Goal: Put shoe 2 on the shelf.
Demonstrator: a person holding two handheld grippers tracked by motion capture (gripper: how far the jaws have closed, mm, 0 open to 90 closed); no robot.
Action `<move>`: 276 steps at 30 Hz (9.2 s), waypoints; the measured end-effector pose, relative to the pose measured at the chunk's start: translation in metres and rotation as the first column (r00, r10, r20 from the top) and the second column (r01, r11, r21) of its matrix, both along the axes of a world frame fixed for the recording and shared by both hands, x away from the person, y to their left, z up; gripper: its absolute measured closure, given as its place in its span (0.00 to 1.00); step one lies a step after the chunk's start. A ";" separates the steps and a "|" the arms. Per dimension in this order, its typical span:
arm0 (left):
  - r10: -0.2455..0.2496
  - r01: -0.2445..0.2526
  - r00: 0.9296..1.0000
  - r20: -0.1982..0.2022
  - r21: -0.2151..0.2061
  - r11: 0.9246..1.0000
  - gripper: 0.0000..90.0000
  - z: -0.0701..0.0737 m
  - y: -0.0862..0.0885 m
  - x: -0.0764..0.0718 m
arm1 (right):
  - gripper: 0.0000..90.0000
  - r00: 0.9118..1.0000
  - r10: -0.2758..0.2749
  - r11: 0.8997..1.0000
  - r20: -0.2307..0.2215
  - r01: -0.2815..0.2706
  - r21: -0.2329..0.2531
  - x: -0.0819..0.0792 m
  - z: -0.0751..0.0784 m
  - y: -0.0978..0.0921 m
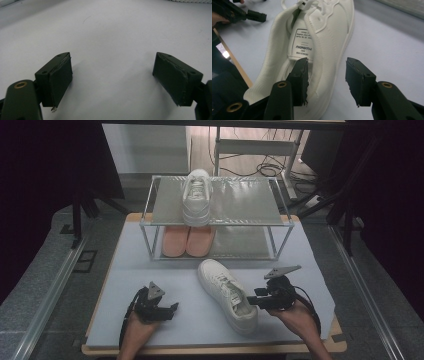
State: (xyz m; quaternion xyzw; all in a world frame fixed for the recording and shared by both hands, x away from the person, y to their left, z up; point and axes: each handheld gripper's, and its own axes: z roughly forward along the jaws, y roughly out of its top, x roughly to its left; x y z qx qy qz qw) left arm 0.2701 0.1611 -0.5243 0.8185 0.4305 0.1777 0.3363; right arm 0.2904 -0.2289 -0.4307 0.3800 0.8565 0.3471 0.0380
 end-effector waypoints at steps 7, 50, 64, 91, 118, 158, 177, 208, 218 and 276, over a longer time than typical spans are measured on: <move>-0.002 0.002 1.000 0.000 0.001 1.000 0.18 0.000 0.000 0.000 | 0.62 0.999 0.018 0.999 -0.026 -0.019 -0.035 0.009 -0.009 0.012; -0.004 0.004 1.000 -0.008 0.000 1.000 0.18 0.000 0.001 0.001 | 0.89 0.921 -0.051 0.916 -0.387 0.198 0.349 0.033 -0.021 -0.026; -0.004 0.004 1.000 -0.012 -0.003 1.000 0.18 0.000 0.001 0.001 | 0.89 0.920 -0.032 0.862 -0.391 0.224 0.455 0.029 0.005 -0.040; -0.006 0.006 1.000 -0.012 -0.001 1.000 0.18 0.000 0.001 0.001 | 0.89 0.928 -0.041 0.749 -0.370 0.273 0.603 0.023 0.057 -0.073; -0.005 0.005 1.000 -0.012 -0.003 1.000 0.18 0.000 0.001 0.001 | 0.89 0.923 -0.136 0.619 -0.361 0.364 0.696 0.056 0.095 -0.075; -0.004 0.004 1.000 -0.009 -0.006 1.000 0.18 0.000 0.001 0.001 | 0.88 0.834 -0.437 0.590 -0.336 0.548 0.593 0.159 0.110 -0.017; -0.006 0.006 1.000 -0.006 0.000 1.000 0.18 0.000 0.001 0.001 | 0.61 0.864 -0.439 0.629 -0.245 0.491 0.603 0.171 0.114 0.012; -0.005 0.005 1.000 -0.002 0.002 1.000 0.18 0.000 0.001 0.000 | 1.00 0.904 -0.427 0.758 -0.011 0.365 0.541 0.115 0.084 0.009; -0.005 0.005 1.000 -0.005 -0.002 1.000 0.18 0.000 0.001 0.001 | 1.00 0.897 -0.442 0.751 0.004 0.368 0.548 0.121 0.081 0.029; -0.006 0.006 1.000 -0.005 -0.007 1.000 0.18 0.000 0.001 0.001 | 1.00 0.884 -0.465 0.801 0.042 0.400 0.445 0.169 0.084 0.031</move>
